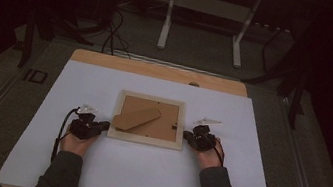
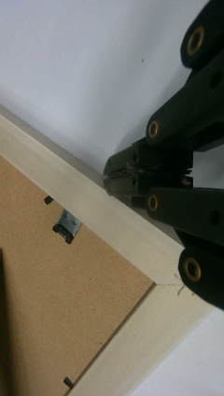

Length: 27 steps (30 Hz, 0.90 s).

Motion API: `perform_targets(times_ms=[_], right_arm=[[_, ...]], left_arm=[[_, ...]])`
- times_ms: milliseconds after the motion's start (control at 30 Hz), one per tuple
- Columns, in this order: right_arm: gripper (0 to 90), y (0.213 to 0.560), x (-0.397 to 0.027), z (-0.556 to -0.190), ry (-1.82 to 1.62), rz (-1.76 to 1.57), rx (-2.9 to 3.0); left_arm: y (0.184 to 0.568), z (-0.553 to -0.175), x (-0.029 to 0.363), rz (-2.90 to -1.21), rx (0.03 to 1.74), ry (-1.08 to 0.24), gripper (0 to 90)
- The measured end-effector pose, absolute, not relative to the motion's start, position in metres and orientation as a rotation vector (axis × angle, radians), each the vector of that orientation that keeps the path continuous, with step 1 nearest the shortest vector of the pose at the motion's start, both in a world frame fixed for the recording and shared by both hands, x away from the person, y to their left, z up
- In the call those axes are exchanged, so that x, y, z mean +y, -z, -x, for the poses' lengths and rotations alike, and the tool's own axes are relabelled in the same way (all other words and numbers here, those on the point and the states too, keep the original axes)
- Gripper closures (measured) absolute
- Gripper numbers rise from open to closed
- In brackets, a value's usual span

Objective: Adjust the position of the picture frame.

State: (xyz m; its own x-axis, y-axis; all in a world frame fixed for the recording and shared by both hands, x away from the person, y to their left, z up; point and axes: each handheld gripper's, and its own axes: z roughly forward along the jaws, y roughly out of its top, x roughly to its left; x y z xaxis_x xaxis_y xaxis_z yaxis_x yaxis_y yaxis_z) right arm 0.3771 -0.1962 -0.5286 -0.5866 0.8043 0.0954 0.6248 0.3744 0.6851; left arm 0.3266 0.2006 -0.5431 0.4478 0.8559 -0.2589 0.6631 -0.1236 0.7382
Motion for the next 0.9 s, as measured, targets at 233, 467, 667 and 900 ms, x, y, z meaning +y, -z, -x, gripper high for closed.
perform_targets(times_ms=[233, 467, 667, 900], right_arm=[[84.8, 0.521, -0.198, -0.361, -1.052, -1.185, 2.340], [82.4, 0.513, -0.208, -0.345, -1.115, -1.146, 2.290], [81.0, 0.510, -0.217, -0.340, -1.159, -1.182, 2.255], [79.1, 0.500, -0.221, -0.336, -1.200, -1.164, 2.230]], left_arm=[[0.535, -0.324, 0.206, -1.826, 1.279, -0.308, 83.6], [0.522, -0.320, 0.211, -1.785, 1.260, -0.331, 81.0], [0.512, -0.316, 0.213, -1.753, 1.248, -0.342, 78.2], [0.502, -0.312, 0.214, -1.731, 1.231, -0.354, 72.6]])
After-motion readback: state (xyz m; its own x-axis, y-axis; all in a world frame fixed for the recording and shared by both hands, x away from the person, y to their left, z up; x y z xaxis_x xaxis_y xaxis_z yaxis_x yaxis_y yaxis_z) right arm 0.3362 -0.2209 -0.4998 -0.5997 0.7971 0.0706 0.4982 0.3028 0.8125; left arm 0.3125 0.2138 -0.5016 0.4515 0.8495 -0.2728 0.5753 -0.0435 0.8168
